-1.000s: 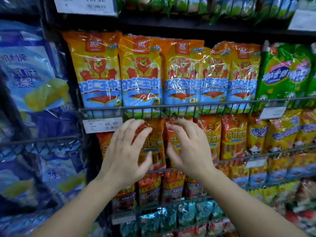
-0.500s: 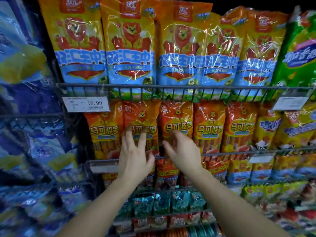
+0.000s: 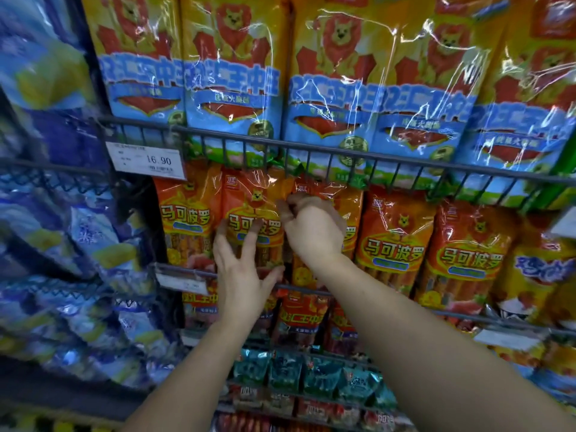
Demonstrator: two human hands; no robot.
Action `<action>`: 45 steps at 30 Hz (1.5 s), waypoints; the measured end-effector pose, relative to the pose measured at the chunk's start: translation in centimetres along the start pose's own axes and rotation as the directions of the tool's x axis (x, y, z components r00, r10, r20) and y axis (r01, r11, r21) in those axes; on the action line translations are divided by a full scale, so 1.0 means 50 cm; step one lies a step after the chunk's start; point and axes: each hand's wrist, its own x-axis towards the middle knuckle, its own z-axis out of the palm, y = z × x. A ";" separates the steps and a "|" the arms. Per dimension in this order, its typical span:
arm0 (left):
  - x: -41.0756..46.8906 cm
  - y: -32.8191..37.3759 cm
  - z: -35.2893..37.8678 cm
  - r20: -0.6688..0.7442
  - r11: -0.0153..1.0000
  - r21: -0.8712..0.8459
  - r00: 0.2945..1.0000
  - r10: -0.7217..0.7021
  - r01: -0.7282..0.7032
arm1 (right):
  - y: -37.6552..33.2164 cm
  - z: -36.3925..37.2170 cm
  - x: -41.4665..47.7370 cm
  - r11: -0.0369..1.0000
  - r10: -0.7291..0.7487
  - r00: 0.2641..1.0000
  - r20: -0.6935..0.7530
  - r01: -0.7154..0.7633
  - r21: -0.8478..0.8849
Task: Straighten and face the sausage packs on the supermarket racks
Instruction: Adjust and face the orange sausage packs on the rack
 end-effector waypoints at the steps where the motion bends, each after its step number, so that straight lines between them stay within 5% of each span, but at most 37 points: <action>1: -0.001 -0.001 0.001 0.001 1.000 0.007 1.000 -0.002 0.002 | 0.002 -0.003 0.002 0.999 -0.022 1.000 -0.001 0.022 -0.025; 18: 0.011 -0.001 -0.006 0.088 0.979 0.188 0.994 0.065 -0.081 | 0.019 -0.001 -0.006 0.989 0.014 0.993 -0.117 -0.031 -0.144; 26: 0.008 0.010 -0.008 0.141 0.976 0.210 0.990 0.017 -0.047 | 0.006 -0.014 -0.015 0.986 0.070 0.997 -0.045 -0.076 -0.152; 33: -0.014 -0.014 -0.028 0.162 0.968 0.203 0.980 0.118 -0.150 | 0.013 -0.034 -0.035 0.983 0.105 0.992 -0.065 -0.113 -0.147; 45: -0.049 -0.016 -0.007 0.227 0.953 0.208 0.959 0.172 -0.220 | 0.143 -0.102 -0.144 0.973 0.189 0.968 -0.164 -0.206 -0.099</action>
